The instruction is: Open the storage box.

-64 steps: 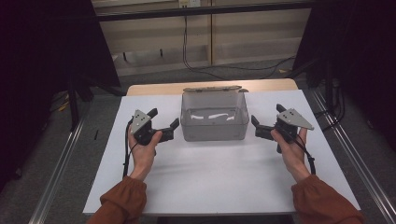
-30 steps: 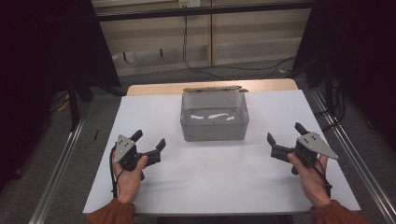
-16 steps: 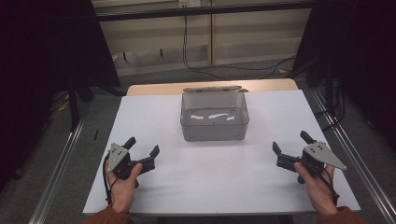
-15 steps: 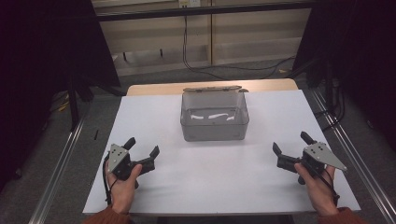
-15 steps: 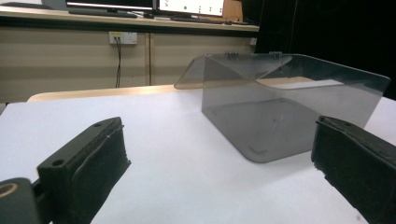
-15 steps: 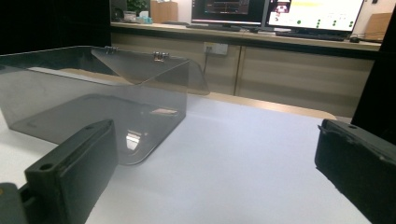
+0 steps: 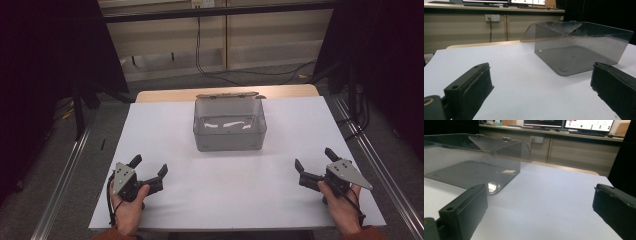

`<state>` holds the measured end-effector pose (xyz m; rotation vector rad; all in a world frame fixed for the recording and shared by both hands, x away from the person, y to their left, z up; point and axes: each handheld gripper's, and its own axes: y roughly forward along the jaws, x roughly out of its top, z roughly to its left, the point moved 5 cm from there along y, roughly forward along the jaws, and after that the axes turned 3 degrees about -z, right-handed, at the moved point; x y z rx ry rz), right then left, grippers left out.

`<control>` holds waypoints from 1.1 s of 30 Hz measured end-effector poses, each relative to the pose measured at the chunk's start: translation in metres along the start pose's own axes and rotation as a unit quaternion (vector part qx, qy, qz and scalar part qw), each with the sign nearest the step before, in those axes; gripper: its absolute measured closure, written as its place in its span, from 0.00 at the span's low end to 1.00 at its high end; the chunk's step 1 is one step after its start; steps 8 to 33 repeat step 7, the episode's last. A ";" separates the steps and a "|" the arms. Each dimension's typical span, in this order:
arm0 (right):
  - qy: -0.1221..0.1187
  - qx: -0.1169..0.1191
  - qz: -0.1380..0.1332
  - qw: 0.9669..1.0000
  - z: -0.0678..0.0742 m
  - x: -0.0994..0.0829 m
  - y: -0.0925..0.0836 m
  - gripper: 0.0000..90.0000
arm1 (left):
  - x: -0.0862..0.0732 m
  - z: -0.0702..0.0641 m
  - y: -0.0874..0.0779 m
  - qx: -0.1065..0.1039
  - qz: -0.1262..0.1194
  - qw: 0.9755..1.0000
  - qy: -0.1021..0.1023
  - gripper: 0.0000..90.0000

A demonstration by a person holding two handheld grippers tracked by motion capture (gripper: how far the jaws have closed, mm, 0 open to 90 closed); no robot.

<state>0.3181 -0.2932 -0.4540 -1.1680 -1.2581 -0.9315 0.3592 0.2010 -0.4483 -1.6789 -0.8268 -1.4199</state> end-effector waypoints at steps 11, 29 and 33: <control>0.001 0.004 -0.004 1.000 0.003 0.001 0.006 0.00 | 0.000 -0.001 0.003 -0.004 0.003 1.000 0.007 0.03; 0.001 0.004 -0.004 1.000 0.003 0.001 0.006 0.00 | 0.000 -0.001 0.003 -0.004 0.003 1.000 0.007 0.03; 0.001 0.004 -0.004 1.000 0.003 0.001 0.006 0.00 | 0.000 -0.001 0.003 -0.004 0.003 1.000 0.007 0.03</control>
